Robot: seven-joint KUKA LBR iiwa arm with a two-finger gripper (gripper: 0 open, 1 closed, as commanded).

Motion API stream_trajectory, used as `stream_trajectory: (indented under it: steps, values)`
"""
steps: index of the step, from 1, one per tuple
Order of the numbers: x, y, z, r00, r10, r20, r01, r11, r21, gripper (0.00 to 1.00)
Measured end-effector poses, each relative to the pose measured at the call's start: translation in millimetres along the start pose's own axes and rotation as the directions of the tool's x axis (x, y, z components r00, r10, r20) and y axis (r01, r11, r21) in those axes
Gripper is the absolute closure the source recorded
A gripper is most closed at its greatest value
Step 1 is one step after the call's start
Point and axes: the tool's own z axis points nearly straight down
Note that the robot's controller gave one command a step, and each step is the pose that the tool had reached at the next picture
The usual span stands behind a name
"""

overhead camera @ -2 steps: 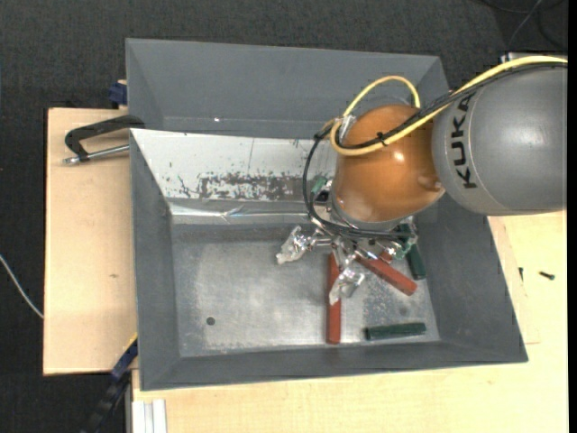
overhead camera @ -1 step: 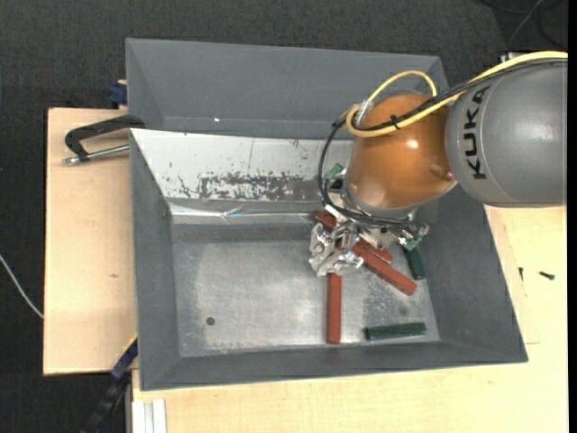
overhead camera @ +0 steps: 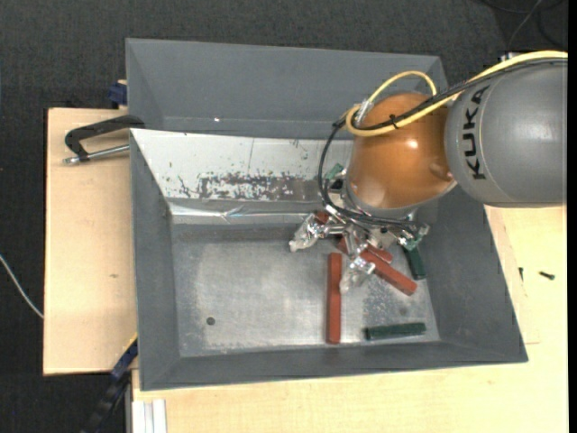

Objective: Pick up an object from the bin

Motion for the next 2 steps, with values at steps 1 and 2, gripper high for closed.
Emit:
stream_trajectory:
  steps: [1, 2]
  values:
    - [0.1, 0.0, 0.0, 1.000, 0.000, 0.000, 0.000, 1.000, 0.000, 0.00]
    - [-12.1, -16.0, 22.7, 0.910, -0.414, -0.008, 0.414, 0.910, 0.003, 1.00]
